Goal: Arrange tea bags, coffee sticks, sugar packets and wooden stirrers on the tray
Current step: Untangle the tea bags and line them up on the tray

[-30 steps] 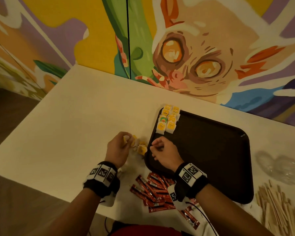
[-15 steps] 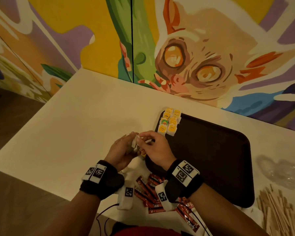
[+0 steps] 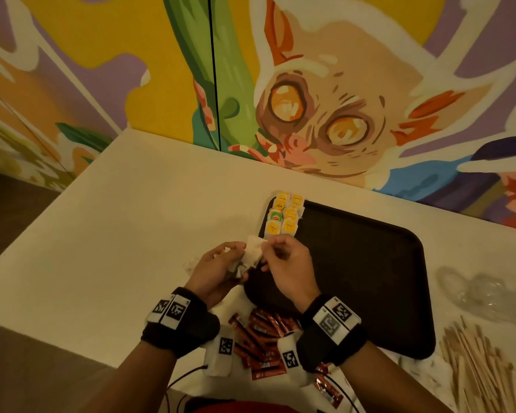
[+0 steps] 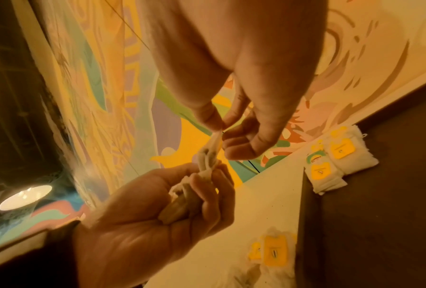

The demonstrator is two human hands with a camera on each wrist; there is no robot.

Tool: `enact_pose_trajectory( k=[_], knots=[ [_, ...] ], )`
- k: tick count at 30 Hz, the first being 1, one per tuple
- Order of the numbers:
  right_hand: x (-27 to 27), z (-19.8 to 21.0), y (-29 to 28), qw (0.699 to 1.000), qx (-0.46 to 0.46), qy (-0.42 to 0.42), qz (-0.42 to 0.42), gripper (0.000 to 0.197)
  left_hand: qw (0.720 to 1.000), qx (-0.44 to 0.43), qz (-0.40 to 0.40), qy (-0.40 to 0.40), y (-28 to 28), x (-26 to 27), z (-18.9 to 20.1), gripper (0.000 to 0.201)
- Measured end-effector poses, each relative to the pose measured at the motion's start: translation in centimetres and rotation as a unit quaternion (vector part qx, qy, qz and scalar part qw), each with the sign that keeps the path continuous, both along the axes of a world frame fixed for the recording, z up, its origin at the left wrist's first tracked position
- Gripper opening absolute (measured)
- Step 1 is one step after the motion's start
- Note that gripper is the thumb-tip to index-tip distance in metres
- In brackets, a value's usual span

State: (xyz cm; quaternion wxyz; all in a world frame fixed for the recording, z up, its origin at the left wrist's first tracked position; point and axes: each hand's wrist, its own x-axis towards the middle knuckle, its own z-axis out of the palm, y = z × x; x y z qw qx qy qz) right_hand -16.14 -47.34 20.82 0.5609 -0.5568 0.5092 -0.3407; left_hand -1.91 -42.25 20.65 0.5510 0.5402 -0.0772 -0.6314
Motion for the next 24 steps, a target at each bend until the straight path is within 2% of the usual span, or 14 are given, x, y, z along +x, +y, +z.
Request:
enact_pose_trajectory(
  k=[6,10,13,15,18,21,24],
  knots=[
    [-1.5,1.0,0.4,0.997,-0.016,-0.032,-0.062,0.004,0.999,0.021,0.019,-0.035,-0.3,-0.4,0.4,0.014],
    [-1.9,1.2,1.1,0.995,-0.076,0.000,-0.070,0.007,0.992,-0.006,-0.034,-0.120,0.0,-1.1,1.4,0.020],
    [-1.7,1.2,1.9,0.989,-0.135,0.042,-0.053,0.007,0.973,-0.071,-0.093,-0.201,0.4,-2.2,2.9,0.018],
    [-1.6,1.0,2.2,0.978,-0.189,0.087,-0.032,0.008,0.958,-0.102,-0.093,-0.249,0.5,-2.7,3.5,0.014],
    [-1.7,0.6,2.4,0.963,-0.235,0.131,-0.012,0.014,0.948,-0.132,-0.093,-0.273,0.5,-3.1,4.0,0.013],
    [-1.9,0.6,2.4,0.966,-0.229,0.122,0.011,0.015,0.935,-0.146,-0.101,-0.307,0.5,-2.4,3.8,0.015],
    [-2.1,0.8,2.3,0.978,-0.194,0.071,0.014,0.017,0.897,-0.158,-0.128,-0.393,0.1,-1.1,3.2,0.013]
  ],
)
